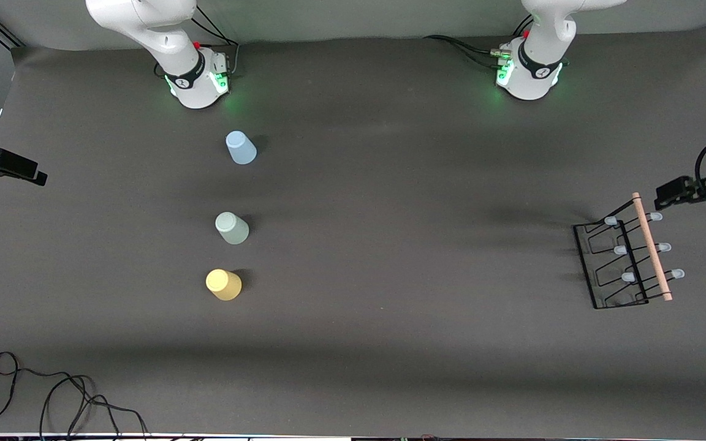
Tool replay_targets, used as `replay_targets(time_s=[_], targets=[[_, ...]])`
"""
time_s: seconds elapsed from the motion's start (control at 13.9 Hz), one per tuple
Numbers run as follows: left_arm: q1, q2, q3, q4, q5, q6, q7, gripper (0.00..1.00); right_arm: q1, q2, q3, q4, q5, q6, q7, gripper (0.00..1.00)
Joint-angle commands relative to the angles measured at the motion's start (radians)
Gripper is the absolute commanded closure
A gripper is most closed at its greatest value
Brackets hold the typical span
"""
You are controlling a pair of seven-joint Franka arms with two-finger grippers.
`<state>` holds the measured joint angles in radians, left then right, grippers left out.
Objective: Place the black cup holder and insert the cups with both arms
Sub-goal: 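Lower the left gripper onto the wooden rod of the black rack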
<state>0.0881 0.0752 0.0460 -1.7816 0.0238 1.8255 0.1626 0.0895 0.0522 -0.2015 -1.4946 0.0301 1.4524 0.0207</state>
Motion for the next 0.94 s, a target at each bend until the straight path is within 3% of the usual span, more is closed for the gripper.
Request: replay_targets(time_s=[0.0,0.36,0.72,0.79,0.86], targets=[[0.047,0.000,-0.005,-0.119,0.013,0.128,0.009,0.08,-0.005,0.006,0.004,0.019,-0.019,-0.014,-0.016,0.00],[0.068,0.147,-0.003,-0.127,0.054,0.213,0.012,0.15,-0.005,0.006,0.004,0.019,-0.021,-0.014,-0.018,0.00],[0.085,0.196,-0.003,-0.145,0.062,0.213,0.012,0.30,-0.005,0.006,0.004,0.017,-0.019,-0.015,-0.018,0.00],[0.085,0.199,-0.003,-0.145,0.062,0.213,0.012,0.38,-0.005,0.006,0.004,0.017,-0.021,-0.015,-0.018,0.00],[0.085,0.199,-0.005,-0.145,0.062,0.212,0.012,0.55,-0.005,0.006,0.004,0.017,-0.021,-0.017,-0.018,0.00]])
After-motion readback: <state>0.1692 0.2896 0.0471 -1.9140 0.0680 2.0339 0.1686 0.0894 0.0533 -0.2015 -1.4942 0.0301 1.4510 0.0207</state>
